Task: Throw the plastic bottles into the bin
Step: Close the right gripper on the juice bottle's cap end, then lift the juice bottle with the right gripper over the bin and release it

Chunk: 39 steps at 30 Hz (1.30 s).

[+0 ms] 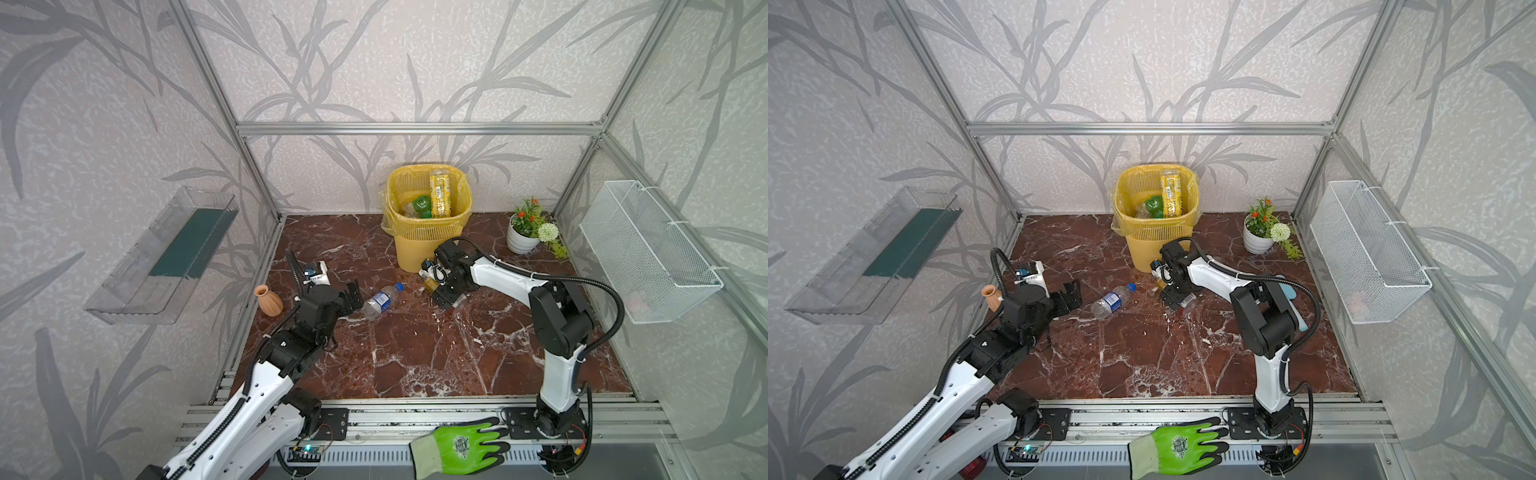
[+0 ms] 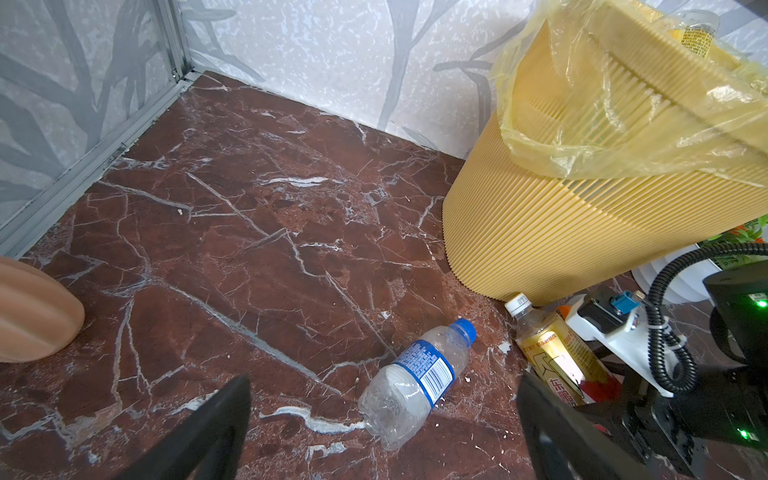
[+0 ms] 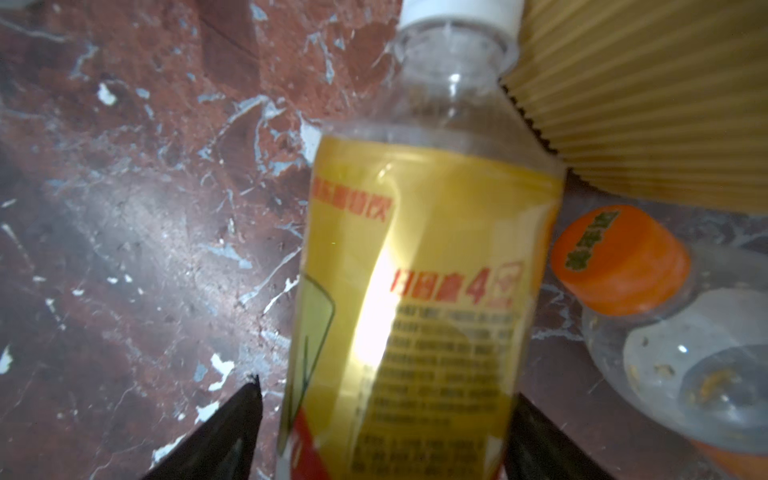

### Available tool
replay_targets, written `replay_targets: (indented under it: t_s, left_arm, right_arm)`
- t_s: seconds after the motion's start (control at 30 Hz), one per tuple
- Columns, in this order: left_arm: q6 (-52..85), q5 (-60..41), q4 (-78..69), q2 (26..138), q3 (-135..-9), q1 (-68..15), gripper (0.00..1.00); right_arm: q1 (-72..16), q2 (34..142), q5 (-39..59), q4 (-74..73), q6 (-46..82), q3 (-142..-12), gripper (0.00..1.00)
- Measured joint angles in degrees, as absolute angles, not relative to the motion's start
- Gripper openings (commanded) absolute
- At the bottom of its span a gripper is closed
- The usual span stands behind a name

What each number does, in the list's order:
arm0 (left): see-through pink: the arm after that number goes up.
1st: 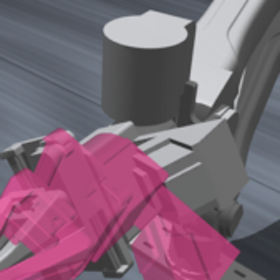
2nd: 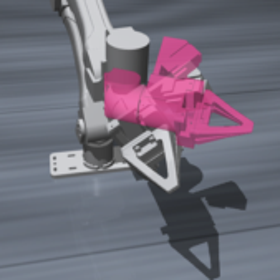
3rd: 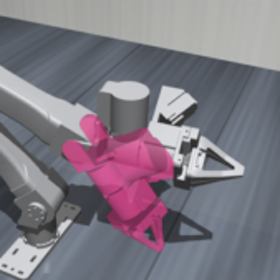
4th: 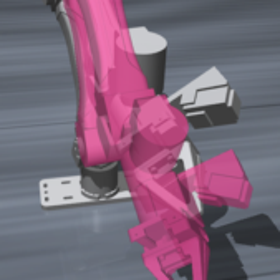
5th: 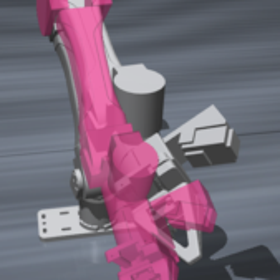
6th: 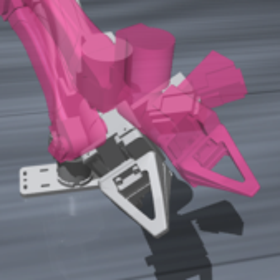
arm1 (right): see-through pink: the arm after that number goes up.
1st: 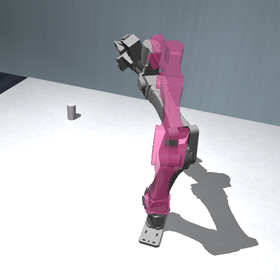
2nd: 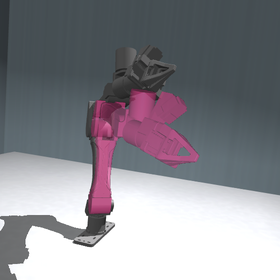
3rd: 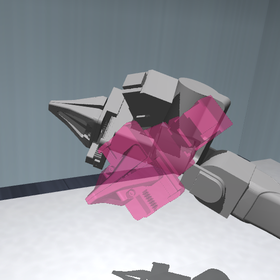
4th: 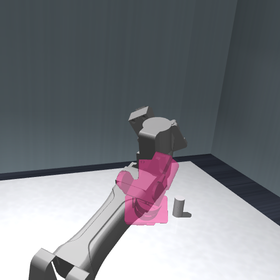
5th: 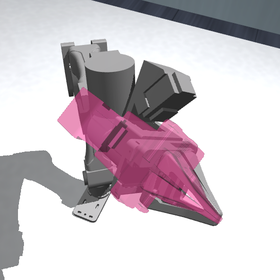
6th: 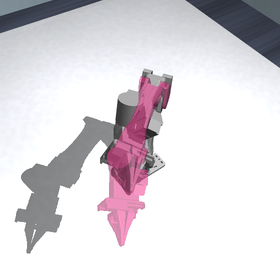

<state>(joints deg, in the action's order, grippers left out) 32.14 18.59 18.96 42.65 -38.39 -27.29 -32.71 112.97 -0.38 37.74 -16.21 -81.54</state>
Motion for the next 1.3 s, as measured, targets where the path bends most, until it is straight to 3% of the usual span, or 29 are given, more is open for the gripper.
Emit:
replay_targets:
  t_s: [0.13, 0.33, 0.6, 0.8, 1.1, 1.3]
  left_arm:
    - [32.12, 18.85, 19.03, 42.65, -38.39, -27.29, 0.99]
    - [32.12, 19.44, 19.33, 42.37, -38.09, -27.29, 0.99]
    - [32.18, 19.62, 19.51, 41.39, -37.21, -27.29, 0.99]
    - [32.21, 19.86, 19.79, 40.40, -37.21, -27.31, 0.99]
    - [32.16, 21.47, 19.68, 38.94, -36.88, -27.29, 0.99]
    - [32.14, 21.56, 18.96, 39.94, -36.88, -27.29, 0.99]
  right_arm:
    - [-33.30, 115.74, -2.26, 40.16, -15.00, -84.97, 0.80]
    - [-34.13, 116.95, -4.08, 43.42, -13.61, -86.65, 0.60]
    - [-34.54, 110.69, -3.27, 42.72, -10.37, -81.23, 0.56]
    - [-34.54, 93.27, 0.64, 34.98, -6.44, -71.05, 0.56]
    - [-34.57, 51.72, 2.61, 3.68, -3.18, -47.64, 0.57]
    - [-34.59, 39.68, -0.01, -18.22, -6.28, -45.25, 0.60]
